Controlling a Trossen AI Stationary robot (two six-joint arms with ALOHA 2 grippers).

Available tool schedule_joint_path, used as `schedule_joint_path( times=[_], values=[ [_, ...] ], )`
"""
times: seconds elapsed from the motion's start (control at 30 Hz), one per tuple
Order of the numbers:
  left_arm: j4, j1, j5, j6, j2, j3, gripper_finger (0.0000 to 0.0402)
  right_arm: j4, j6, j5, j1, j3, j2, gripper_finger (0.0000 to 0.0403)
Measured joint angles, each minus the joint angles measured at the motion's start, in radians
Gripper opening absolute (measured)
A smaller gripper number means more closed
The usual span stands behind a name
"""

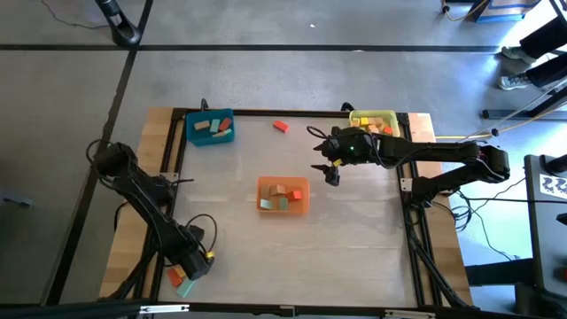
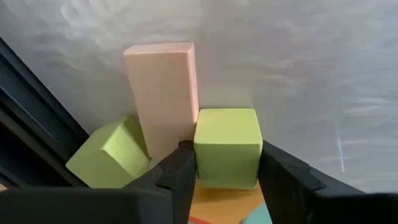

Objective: Sort blocks by size
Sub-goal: Put the light green cube block into the yellow bin

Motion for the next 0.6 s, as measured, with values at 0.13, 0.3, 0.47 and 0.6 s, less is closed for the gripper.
schedule_joint_path(
  times=[0.13, 0.3, 0.47, 0.6],
  values=[
    [0.000, 0.001, 0.000, 0.036, 0.000, 0.001, 0.0120, 0.000, 0.000, -0.003, -0.002, 0.000, 0.000, 0.0285],
    [-0.002, 0.019, -0.005, 0.071, -0.023, 0.002, 0.0124, -0.008, 0.000, -0.003, -0.002, 0.000, 0.000, 0.0285],
    [-0.002, 0.071, -0.016, 0.163, -0.088, 0.021, 0.0127, -0.036, 0.000, -0.002, -0.002, 0.000, -0.001, 0.0285],
    [-0.003, 0.126, -0.077, 0.259, -0.162, 0.022, 0.0120, -0.067, 0.000, -0.002, -0.002, 0.000, -0.013, 0.0285]
  ],
)
